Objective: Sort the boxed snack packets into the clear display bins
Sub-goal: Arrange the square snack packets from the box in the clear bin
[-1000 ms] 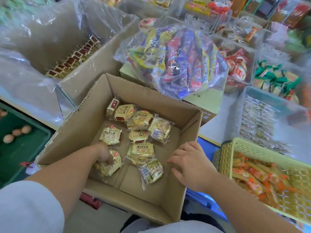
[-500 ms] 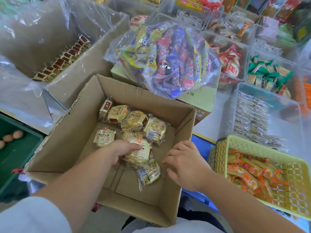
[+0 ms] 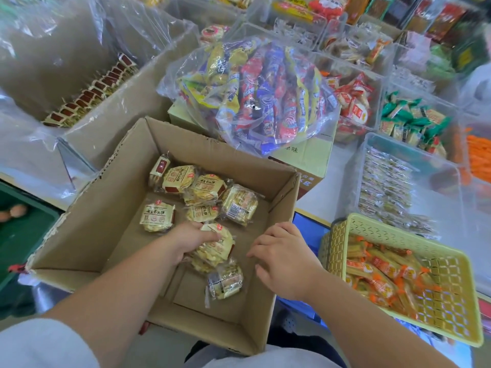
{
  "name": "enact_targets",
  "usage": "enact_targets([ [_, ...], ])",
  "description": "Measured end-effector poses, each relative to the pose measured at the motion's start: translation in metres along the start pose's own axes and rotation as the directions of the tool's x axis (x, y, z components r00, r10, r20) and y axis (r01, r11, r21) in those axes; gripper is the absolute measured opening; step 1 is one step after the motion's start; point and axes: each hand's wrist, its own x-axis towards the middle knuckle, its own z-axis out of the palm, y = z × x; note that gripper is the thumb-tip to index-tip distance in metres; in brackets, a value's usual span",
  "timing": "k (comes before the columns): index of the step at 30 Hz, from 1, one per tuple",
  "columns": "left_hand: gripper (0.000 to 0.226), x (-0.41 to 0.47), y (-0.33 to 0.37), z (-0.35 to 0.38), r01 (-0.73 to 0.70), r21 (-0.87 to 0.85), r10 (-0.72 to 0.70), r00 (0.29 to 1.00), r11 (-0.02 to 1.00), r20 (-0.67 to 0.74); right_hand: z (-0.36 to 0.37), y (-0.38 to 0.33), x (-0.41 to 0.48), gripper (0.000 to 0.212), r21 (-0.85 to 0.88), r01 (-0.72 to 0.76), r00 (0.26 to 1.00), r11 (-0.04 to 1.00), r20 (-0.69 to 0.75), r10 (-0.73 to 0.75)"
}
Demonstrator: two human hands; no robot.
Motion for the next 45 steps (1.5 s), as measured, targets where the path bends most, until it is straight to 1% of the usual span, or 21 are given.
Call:
enact_targets([
  [2, 0.087, -0.014, 0.000, -0.015, -0.069, 0.128, 0.071, 0.997, 0.989, -0.012, 0.000, 0.001, 0.001, 0.041, -0.015, 0.001, 1.000, 1.000, 0.008, -0.001],
  [4, 0.087, -0.034, 0.000, -0.032, -0.117, 0.143, 0.124, 0.992, 0.983, -0.037, -0.002, 0.000, 0.002, 0.043, -0.040, 0.003, 0.999, 0.999, 0.043, -0.002],
  [5, 0.085, -0.045, -0.001, -0.041, -0.135, 0.105, 0.142, 0.988, 0.985, -0.058, -0.005, 0.000, 0.002, 0.045, -0.069, 0.005, 0.997, 0.998, 0.078, 0.000],
  [7, 0.064, -0.069, -0.005, -0.060, -0.193, -0.002, 0.192, 0.975, 0.981, -0.111, -0.011, -0.003, 0.006, 0.045, -0.157, 0.001, 0.985, 0.988, 0.171, 0.026],
  [9, 0.044, -0.093, -0.016, -0.074, -0.252, -0.207, 0.230, 0.965, 0.945, -0.123, -0.017, -0.011, 0.018, 0.045, -0.247, -0.001, 0.956, 0.969, 0.284, 0.073],
  [10, 0.042, -0.103, -0.023, -0.079, -0.254, -0.378, 0.231, 0.967, 0.890, -0.105, -0.017, -0.016, 0.028, 0.045, -0.255, 0.001, 0.938, 0.967, 0.337, 0.088],
  [12, 0.049, -0.121, -0.038, -0.083, -0.219, -0.701, 0.249, 0.967, 0.679, -0.060, -0.012, -0.032, 0.052, 0.048, -0.160, -0.011, 0.904, 0.987, 0.421, 0.078],
  [14, 0.061, -0.136, -0.052, -0.084, -0.209, -0.869, 0.301, 0.951, 0.448, -0.073, 0.003, -0.048, 0.074, 0.057, -0.047, -0.026, 0.878, 0.999, 0.476, 0.045],
  [16, 0.061, -0.147, -0.063, -0.082, -0.240, -0.930, 0.381, 0.916, 0.277, -0.123, 0.022, -0.059, 0.091, 0.061, -0.012, -0.047, 0.858, 0.999, 0.512, 0.046],
  [19, 0.061, -0.158, -0.077, -0.082, -0.262, -0.961, 0.479, 0.857, 0.088, -0.189, 0.048, -0.067, 0.102, 0.062, -0.069, -0.087, 0.817, 0.994, 0.566, 0.111],
  [22, 0.060, -0.162, -0.089, -0.083, -0.297, -0.954, 0.480, 0.843, 0.042, -0.241, 0.058, -0.073, 0.101, 0.061, -0.132, -0.088, 0.742, 0.987, 0.653, 0.153],
  [25, 0.056, -0.159, -0.099, -0.081, -0.165, -0.984, 0.574, 0.800, -0.069, -0.175, 0.061, -0.075, 0.095, 0.038, -0.171, -0.046, 0.737, 0.984, 0.659, 0.149],
  [26, 0.057, -0.158, -0.100, -0.079, -0.178, -0.983, 0.571, 0.802, -0.051, -0.175, 0.062, -0.075, 0.093, 0.035, -0.171, -0.043, 0.737, 0.984, 0.659, 0.147],
  [28, 0.065, -0.157, -0.097, -0.076, -0.273, -0.960, 0.458, 0.862, 0.058, -0.217, 0.061, -0.075, 0.091, 0.035, -0.138, -0.051, 0.737, 0.989, 0.663, 0.131],
  [29, 0.066, -0.156, -0.094, -0.073, -0.284, -0.955, 0.427, 0.876, 0.083, -0.223, 0.060, -0.075, 0.090, 0.035, -0.115, -0.056, 0.739, 0.992, 0.663, 0.118],
  [34, 0.069, -0.154, -0.084, -0.063, -0.268, -0.957, 0.442, 0.876, 0.115, -0.193, 0.050, -0.080, 0.078, 0.045, 0.112, -0.098, 0.789, 0.989, 0.614, 0.008],
  [36, 0.067, -0.155, -0.079, -0.060, -0.277, -0.950, 0.441, 0.878, 0.145, -0.189, 0.040, -0.082, 0.074, 0.051, 0.081, -0.016, 0.833, 0.997, 0.552, -0.032],
  [39, 0.049, -0.154, -0.074, -0.052, -0.295, -0.946, 0.388, 0.894, 0.134, -0.224, 0.005, -0.075, 0.071, 0.040, 0.074, 0.059, 0.951, 0.995, 0.299, -0.079],
  [41, 0.046, -0.154, -0.071, -0.047, -0.303, -0.944, 0.361, 0.901, 0.132, -0.239, -0.025, -0.060, 0.064, 0.030, 0.272, 0.021, 0.997, 0.962, 0.061, -0.039],
  [43, 0.046, -0.155, -0.063, -0.039, -0.317, -0.935, 0.336, 0.908, 0.161, -0.250, -0.054, -0.041, 0.046, 0.029, 0.485, 0.043, 0.986, 0.874, -0.159, 0.039],
  [45, 0.047, -0.157, -0.053, -0.028, -0.336, -0.919, 0.327, 0.909, 0.206, -0.259, -0.076, -0.024, 0.020, 0.037, 0.553, 0.104, 0.932, 0.827, -0.344, 0.112],
])
